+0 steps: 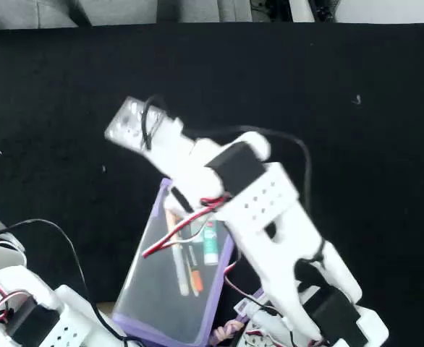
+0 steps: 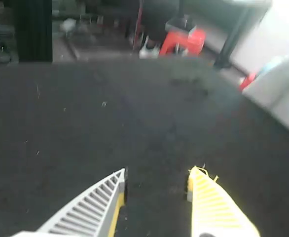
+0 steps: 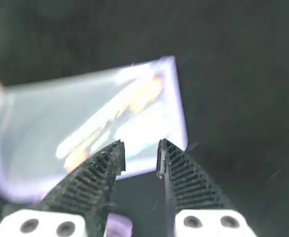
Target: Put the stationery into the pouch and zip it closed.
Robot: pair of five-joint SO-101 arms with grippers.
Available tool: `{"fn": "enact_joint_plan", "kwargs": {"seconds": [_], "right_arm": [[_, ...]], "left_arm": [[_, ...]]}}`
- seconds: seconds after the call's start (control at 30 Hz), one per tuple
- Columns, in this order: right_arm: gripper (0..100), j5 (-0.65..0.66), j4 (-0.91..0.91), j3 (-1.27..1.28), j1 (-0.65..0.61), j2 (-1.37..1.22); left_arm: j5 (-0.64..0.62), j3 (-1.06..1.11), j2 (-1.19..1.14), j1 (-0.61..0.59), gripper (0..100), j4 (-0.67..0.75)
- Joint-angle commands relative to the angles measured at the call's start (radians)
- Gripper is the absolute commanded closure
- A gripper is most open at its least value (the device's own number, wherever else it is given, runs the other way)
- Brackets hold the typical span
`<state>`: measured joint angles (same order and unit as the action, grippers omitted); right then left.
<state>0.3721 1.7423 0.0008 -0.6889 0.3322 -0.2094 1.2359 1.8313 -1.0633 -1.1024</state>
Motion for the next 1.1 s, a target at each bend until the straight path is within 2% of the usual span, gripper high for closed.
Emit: {"fn": "enact_joint_plan", "kwargs": {"seconds": [0.0,0.1,0.3,0.4,0.53,0.6,0.77,1.07], "right_arm": [[88.8,0.061,-0.089,0.263,-0.012,0.036],[88.8,0.109,-0.238,0.456,-0.012,0.036],[88.8,0.118,-0.601,0.756,-0.012,0.018],[88.8,0.118,-0.712,0.796,0.002,-0.071],[88.8,0.118,-0.819,0.728,0.078,-0.271],[88.8,0.118,-0.832,0.647,0.126,-0.386],[88.8,0.118,-0.669,0.358,0.192,-0.616],[88.9,0.204,-0.552,-0.018,0.338,-0.858]], "left_arm": [[0.054,0.002,-0.003,-0.010,79,-0.081],[0.075,0.004,-0.003,-0.010,79,-0.101],[0.075,0.042,-0.003,-0.010,79,-0.101],[0.075,0.074,-0.003,-0.010,79,-0.094],[0.072,0.077,-0.003,-0.010,79,-0.094],[0.071,0.084,-0.003,-0.010,79,-0.094],[0.071,0.087,-0.003,-0.008,79,-0.094],[0.069,0.140,-0.003,-0.008,79,-0.044]]}}
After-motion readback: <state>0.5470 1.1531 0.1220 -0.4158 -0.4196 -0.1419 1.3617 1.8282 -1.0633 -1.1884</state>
